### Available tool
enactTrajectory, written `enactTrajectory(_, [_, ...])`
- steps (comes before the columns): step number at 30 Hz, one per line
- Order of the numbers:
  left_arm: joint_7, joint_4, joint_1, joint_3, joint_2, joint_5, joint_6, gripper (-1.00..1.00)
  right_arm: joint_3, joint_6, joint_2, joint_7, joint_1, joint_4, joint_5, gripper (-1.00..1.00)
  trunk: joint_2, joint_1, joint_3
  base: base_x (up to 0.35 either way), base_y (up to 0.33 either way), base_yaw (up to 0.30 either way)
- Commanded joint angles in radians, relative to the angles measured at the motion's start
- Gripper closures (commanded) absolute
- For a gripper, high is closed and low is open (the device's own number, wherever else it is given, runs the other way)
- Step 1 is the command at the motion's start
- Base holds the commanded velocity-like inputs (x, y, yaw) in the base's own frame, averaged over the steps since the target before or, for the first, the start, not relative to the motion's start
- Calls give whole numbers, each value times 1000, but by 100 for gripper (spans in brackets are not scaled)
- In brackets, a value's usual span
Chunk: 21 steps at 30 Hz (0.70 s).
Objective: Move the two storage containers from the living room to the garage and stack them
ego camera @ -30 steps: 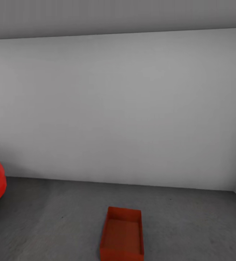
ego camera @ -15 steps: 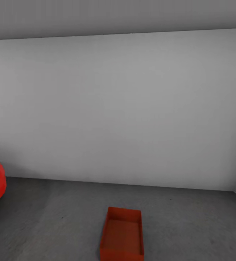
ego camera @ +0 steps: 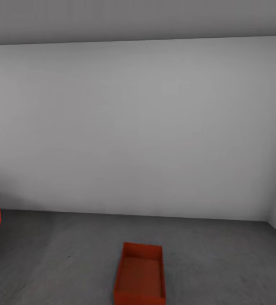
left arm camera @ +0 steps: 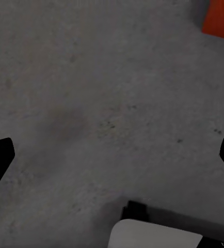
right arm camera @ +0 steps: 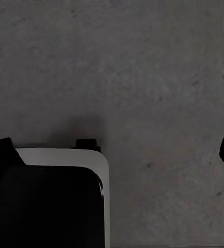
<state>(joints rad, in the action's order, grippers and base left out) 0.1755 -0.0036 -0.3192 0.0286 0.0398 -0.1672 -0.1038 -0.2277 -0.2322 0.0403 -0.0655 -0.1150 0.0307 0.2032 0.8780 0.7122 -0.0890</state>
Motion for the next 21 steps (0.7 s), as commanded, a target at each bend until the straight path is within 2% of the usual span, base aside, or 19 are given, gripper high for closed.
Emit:
enactTrajectory(1, [1,1,-1,4,0,-9,-4,-100,-8,-6,0,0,-2,4,9,-100,1,0,-1,0,0,-256])
enactTrajectory(10, [0,1,0,3,-1,-9,-4,-100,-8,-4,4,0,-2,4,10,-100,1,0,1,0,0,-276])
enactTrajectory(14, [-2,3,0,0,-11,-15,3,-100,-8,-4,5,1,-2,5,10,-100,1,0,1,0,0,-284])
enactTrajectory(18, [-12,4,32,-1,-15,-18,8,-100,-8,-4,6,1,-2,5,9,-100,1,0,1,0,0,-285])
enactTrajectory(20, [-100,5,77,-2,-12,-41,14,-100,-8,-4,6,1,-2,5,9,-100,1,0,1,0,0,-285])
enactTrajectory(21, [-118,5,86,-2,-12,-49,14,-100,-8,-4,6,1,-2,5,9,-100,1,0,1,0,0,-285])
